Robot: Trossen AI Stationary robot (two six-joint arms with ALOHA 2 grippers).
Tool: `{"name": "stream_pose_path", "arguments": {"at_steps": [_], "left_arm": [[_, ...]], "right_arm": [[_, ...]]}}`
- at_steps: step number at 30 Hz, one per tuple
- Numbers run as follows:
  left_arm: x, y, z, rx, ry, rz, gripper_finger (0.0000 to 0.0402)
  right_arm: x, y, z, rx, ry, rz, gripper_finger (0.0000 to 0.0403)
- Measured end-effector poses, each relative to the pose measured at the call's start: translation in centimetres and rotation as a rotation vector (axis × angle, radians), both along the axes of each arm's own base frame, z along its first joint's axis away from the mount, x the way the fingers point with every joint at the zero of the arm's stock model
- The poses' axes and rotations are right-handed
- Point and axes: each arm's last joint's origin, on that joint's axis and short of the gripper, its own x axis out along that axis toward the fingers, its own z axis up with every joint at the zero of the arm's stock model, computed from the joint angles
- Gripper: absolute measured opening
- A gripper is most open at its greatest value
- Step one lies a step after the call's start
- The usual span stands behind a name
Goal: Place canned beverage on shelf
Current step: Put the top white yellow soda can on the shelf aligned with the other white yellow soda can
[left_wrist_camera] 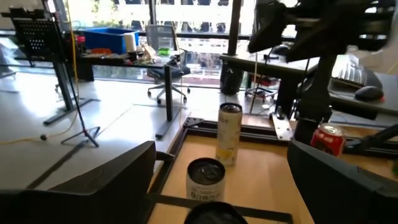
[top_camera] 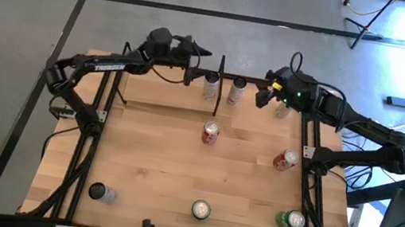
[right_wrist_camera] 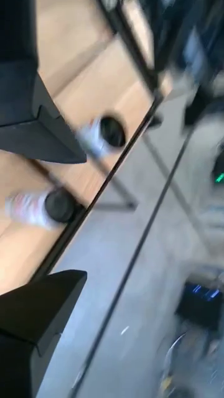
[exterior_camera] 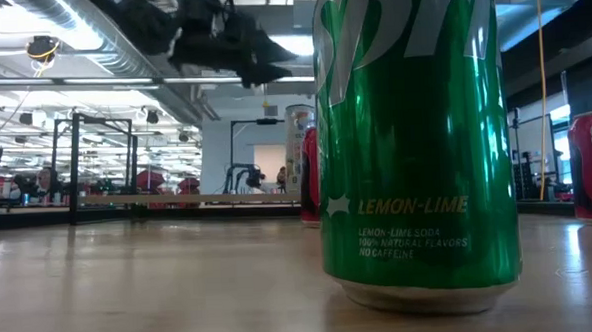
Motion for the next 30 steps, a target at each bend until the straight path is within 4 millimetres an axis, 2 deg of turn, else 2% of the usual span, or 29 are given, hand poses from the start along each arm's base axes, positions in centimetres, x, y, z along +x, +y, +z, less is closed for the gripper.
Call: {"name": "stream_pose_path", "arguments": {"at_steps": [3, 9, 13, 22, 30], "left_arm": [[-0.9, -0.8, 1.4, 0.002, 0.005, 0.046, 0.0352], [-2.0, -2.3, 3.1, -0.013, 0.008, 0.114, 0.0352], [-2.4, -3.1, 3.6, -0.017, 0.013, 0.103, 0.0352], [-2.3, -3.8, 3.4, -0.042, 0.053, 0.089, 0.0352], [-2.0, -4.3, 3.4, -0.049, 0.057, 0.062, 0.0352]], "right_arm": [[-1.3, -1.5, 0.1, 0.088, 0.052, -0.125, 0.0278], [-4.0, -4.2, -1.4, 0.297, 0.194, -0.284, 0.0278], [-5.2, -5.1, -1.7, 0.32, 0.237, -0.35, 0.0278], [-6.0, -6.4, -2.3, 0.402, 0.267, -0.262, 0.0278], [-6.6, -8.7, -3.7, 0.479, 0.305, -0.333, 0.0278]]}}
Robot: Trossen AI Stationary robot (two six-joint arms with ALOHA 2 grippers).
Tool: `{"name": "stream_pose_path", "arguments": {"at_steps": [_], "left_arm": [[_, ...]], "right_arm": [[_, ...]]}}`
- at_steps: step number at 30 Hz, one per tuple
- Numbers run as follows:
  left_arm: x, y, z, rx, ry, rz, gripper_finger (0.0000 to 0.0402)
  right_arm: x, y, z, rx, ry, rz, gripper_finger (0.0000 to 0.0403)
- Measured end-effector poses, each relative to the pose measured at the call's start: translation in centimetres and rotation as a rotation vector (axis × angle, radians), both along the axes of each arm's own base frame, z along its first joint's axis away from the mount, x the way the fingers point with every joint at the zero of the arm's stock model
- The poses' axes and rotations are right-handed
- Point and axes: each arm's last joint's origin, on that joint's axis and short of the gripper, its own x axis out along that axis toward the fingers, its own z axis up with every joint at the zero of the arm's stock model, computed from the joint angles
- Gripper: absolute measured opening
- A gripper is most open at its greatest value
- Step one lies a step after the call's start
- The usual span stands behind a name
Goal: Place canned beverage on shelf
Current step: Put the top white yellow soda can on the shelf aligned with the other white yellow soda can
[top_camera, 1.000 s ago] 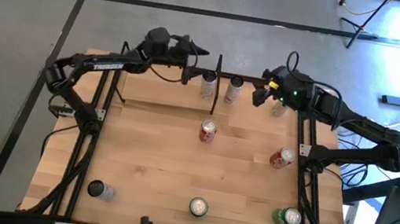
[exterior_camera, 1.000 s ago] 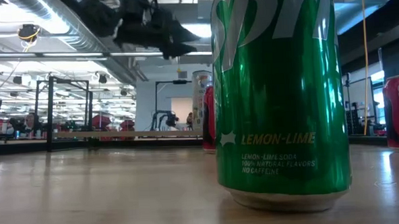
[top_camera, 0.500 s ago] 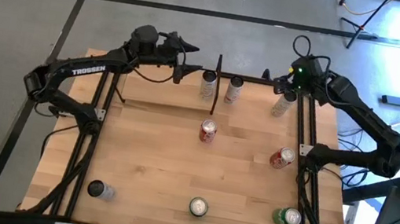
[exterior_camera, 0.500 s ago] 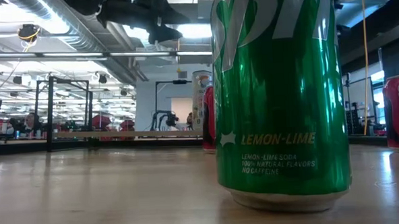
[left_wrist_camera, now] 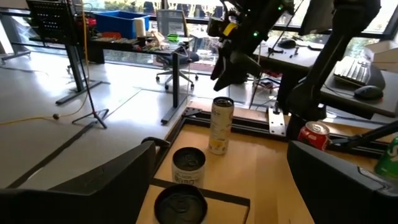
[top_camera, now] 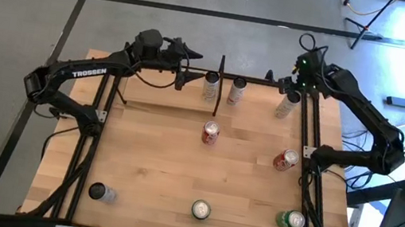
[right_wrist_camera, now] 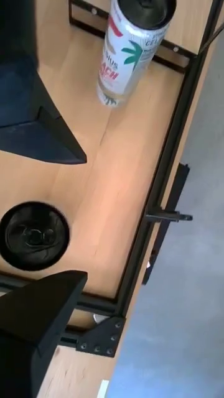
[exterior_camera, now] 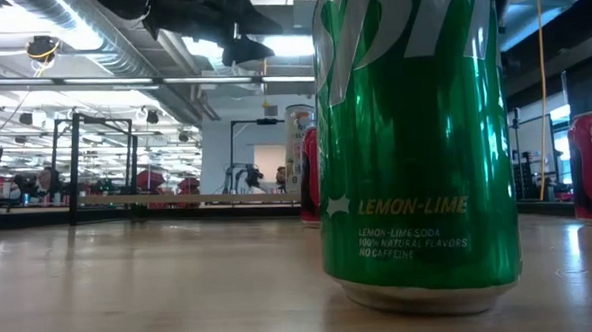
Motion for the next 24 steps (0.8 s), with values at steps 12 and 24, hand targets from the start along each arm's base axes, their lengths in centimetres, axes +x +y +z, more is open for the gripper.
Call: {"name": "stream_pose_path", "arguments": {"at_steps": [12, 24], "left_arm": [[0.1, -0.1, 0.0, -0.001, -0.001, -0.007, 0.0352], [0.1, -0.1, 0.0, -0.001, -0.002, -0.007, 0.0352]], "right_arm": [[-1.4, -0.2, -0.5, 0.046, 0.11, -0.039, 0.0289], [-1.5, -0.2, -0.8, 0.096, 0.051, -0.104, 0.0373]]}}
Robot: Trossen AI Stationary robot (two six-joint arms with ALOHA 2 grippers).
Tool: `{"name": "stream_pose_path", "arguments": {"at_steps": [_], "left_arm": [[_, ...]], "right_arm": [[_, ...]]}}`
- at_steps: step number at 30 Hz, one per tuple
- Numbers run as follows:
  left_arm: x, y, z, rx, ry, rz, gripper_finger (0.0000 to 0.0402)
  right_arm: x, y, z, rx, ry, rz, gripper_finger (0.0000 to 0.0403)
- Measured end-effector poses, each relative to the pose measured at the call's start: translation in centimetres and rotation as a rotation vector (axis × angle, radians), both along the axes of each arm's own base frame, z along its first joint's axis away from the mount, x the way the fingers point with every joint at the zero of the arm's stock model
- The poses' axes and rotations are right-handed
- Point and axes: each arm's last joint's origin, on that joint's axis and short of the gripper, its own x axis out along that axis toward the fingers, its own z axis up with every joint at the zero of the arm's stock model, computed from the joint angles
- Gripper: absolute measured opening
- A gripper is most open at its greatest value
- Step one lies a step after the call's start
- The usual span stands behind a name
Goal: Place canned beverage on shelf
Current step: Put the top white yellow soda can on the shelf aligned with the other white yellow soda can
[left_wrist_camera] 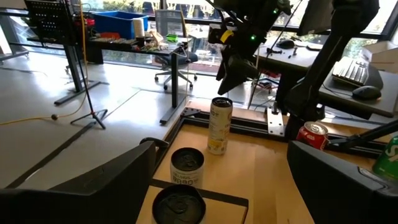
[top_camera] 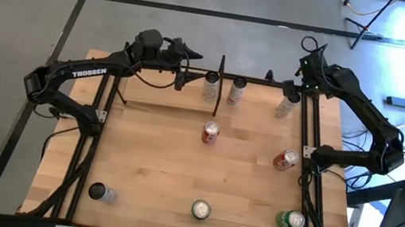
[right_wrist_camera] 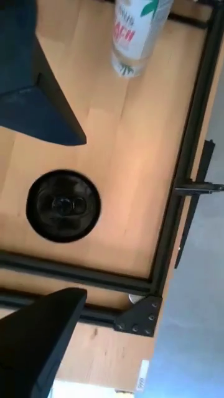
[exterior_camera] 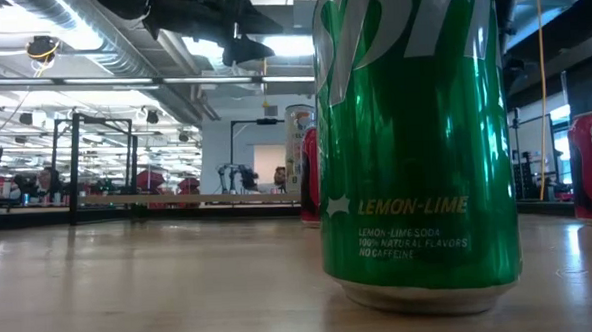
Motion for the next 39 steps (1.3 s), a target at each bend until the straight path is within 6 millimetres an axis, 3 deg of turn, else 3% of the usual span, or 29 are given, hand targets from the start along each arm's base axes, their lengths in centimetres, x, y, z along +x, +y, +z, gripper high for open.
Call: {"name": "stream_pose_path", "arguments": {"at_steps": [9, 22, 30, 36, 39], "left_arm": [[0.0, 0.0, 0.0, 0.001, 0.001, 0.0, 0.0352], [0.0, 0.0, 0.0, 0.001, 0.001, 0.001, 0.0352], [0.2, -0.3, -0.1, -0.048, -0.008, -0.003, 0.0352], [0.7, -1.2, -0.3, -0.058, 0.014, -0.026, 0.0352], [0.9, -1.6, -0.5, -0.066, 0.029, -0.04, 0.0352]], "right_arm": [[0.9, -1.3, -2.0, 0.105, 0.064, -0.004, 0.0331], [2.3, -2.9, -5.0, 0.25, 0.136, 0.016, 0.0316], [2.3, -2.9, -5.2, 0.264, 0.167, 0.051, 0.0224], [3.0, -2.1, -4.8, 0.253, 0.173, 0.118, 0.0221], [4.0, -1.3, -3.7, 0.218, 0.139, 0.153, 0.0221]]}}
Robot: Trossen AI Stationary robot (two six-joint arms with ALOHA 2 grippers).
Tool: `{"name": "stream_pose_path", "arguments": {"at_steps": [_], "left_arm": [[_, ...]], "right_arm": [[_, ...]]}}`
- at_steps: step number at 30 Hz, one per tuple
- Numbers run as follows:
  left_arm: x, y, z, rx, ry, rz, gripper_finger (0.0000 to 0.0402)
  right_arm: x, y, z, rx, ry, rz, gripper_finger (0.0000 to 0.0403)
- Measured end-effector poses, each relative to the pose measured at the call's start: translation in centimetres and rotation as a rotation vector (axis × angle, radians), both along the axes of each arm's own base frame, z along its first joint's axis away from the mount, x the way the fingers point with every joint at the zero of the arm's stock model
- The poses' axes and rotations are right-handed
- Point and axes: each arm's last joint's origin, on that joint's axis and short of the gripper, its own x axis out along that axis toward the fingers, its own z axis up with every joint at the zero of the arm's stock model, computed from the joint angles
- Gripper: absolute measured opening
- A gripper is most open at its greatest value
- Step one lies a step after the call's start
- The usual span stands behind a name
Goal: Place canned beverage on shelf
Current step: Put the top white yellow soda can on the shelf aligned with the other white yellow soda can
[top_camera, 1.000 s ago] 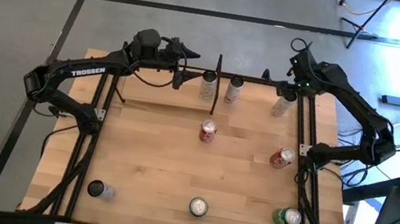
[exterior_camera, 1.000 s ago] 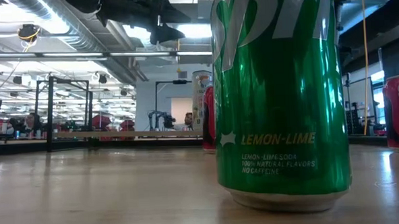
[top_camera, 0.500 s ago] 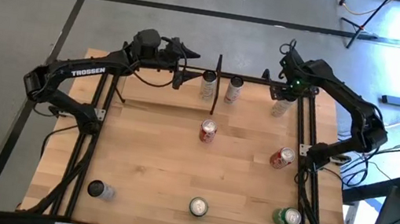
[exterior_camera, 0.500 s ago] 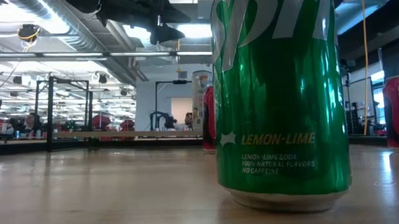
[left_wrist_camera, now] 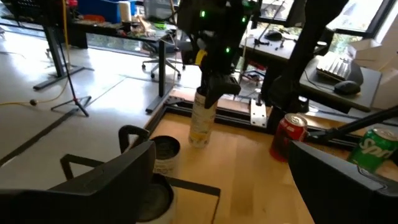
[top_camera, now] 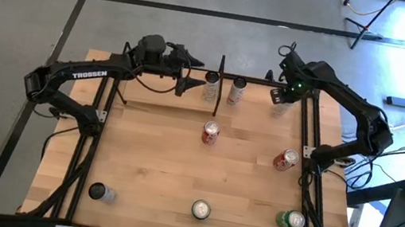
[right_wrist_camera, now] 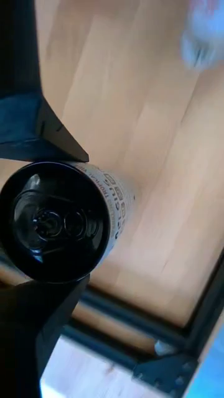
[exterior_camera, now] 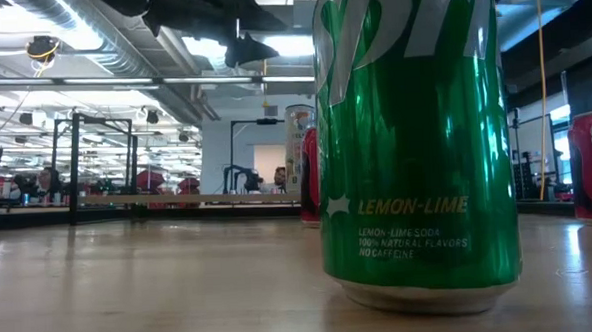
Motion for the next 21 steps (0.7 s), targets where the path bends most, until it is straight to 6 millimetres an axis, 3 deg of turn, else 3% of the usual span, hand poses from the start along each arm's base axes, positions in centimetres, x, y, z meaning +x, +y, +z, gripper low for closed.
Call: {"name": "stream_pose_path", "arguments": {"at_steps": [11, 17, 21], "left_arm": [[0.2, -1.3, -1.6, -0.086, 0.158, -0.031, 0.0352], [0.0, -1.5, -2.0, -0.119, 0.192, -0.011, 0.0352], [0.0, -1.6, -2.0, -0.123, 0.2, -0.011, 0.0352]], "right_arm": [[5.3, 4.6, 5.6, -0.122, -0.167, 0.234, 0.0221], [6.5, 6.5, 10.1, -0.162, -0.335, 0.33, 0.0221], [6.8, 8.1, 11.2, -0.121, -0.372, 0.418, 0.0221]]}}
